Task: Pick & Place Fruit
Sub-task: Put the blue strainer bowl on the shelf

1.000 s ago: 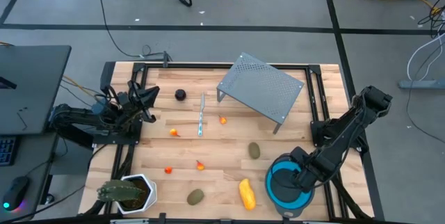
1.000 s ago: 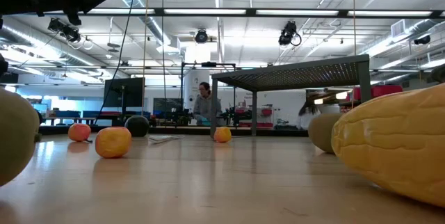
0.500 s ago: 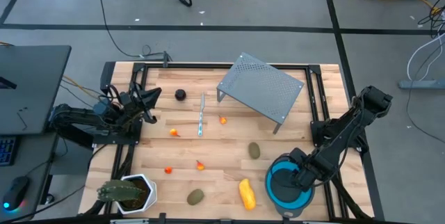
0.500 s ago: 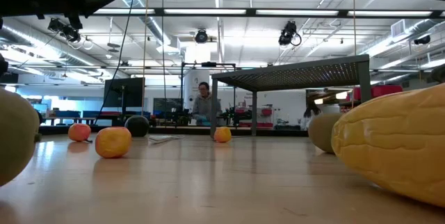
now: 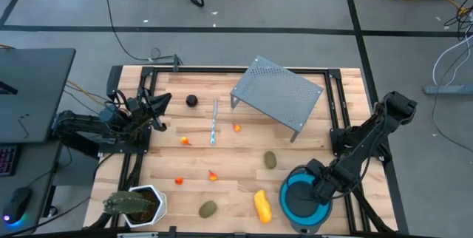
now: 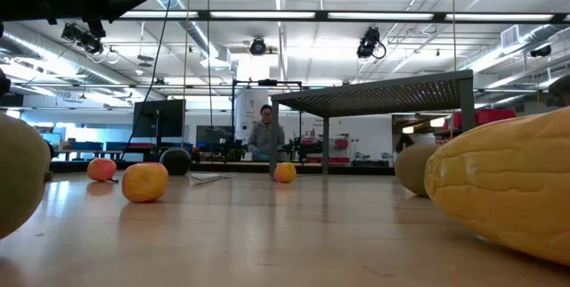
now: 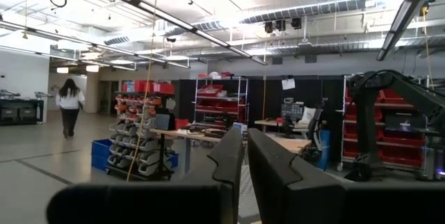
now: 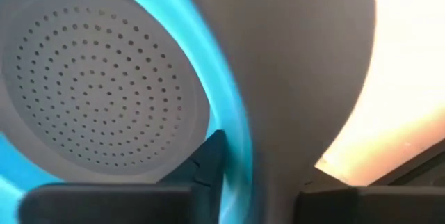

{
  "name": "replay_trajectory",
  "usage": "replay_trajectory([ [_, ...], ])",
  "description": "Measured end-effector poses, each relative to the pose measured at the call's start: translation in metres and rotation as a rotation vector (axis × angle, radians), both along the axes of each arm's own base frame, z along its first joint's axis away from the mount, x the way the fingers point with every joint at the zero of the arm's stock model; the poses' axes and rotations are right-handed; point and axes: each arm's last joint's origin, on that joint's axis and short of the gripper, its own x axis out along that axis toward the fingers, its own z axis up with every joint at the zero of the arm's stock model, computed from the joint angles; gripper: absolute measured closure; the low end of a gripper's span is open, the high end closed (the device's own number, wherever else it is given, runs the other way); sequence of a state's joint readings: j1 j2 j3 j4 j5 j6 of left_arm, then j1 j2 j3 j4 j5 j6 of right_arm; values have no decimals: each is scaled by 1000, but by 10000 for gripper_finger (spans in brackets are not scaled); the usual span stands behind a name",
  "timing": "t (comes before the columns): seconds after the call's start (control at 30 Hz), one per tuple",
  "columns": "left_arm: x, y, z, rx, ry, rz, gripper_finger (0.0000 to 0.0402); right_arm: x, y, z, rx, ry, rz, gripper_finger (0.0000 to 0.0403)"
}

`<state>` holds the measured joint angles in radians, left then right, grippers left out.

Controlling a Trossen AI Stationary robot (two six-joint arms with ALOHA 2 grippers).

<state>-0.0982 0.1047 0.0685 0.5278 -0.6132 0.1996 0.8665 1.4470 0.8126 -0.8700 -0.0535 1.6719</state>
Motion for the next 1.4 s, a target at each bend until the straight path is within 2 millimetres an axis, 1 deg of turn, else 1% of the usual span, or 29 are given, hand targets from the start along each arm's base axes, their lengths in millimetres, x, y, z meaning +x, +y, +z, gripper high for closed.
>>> replay_trajectory([
  [0.1,0,0,0,1,0,1,370,1,0,1,3,-6,-11,356],
  [0.33,0,0,0,1,0,1,370,3,1,1,-1,-51,-28,360],
  [0.43,0,0,0,1,0,1,370,4,0,7,0,-113,-39,362],
  [0.53,0,0,0,1,0,1,370,6,-2,23,1,-211,-57,364],
  [0.77,0,0,0,5,1,3,370,5,-12,76,50,-405,-108,373],
  [0.9,0,0,0,4,0,2,370,10,-20,95,34,-503,-92,373],
  [1.0,0,0,0,3,1,2,370,20,-28,108,7,-558,-84,373],
  [1.1,0,0,0,6,2,4,370,34,-42,120,-29,-602,-109,373],
  [1.2,0,0,0,10,2,6,370,50,-62,132,-74,-642,-160,373],
  [1.3,0,0,0,10,2,6,370,63,-87,144,-124,-672,-200,373],
  [1.4,0,0,0,10,2,6,370,74,-115,156,-180,-695,-247,373],
])
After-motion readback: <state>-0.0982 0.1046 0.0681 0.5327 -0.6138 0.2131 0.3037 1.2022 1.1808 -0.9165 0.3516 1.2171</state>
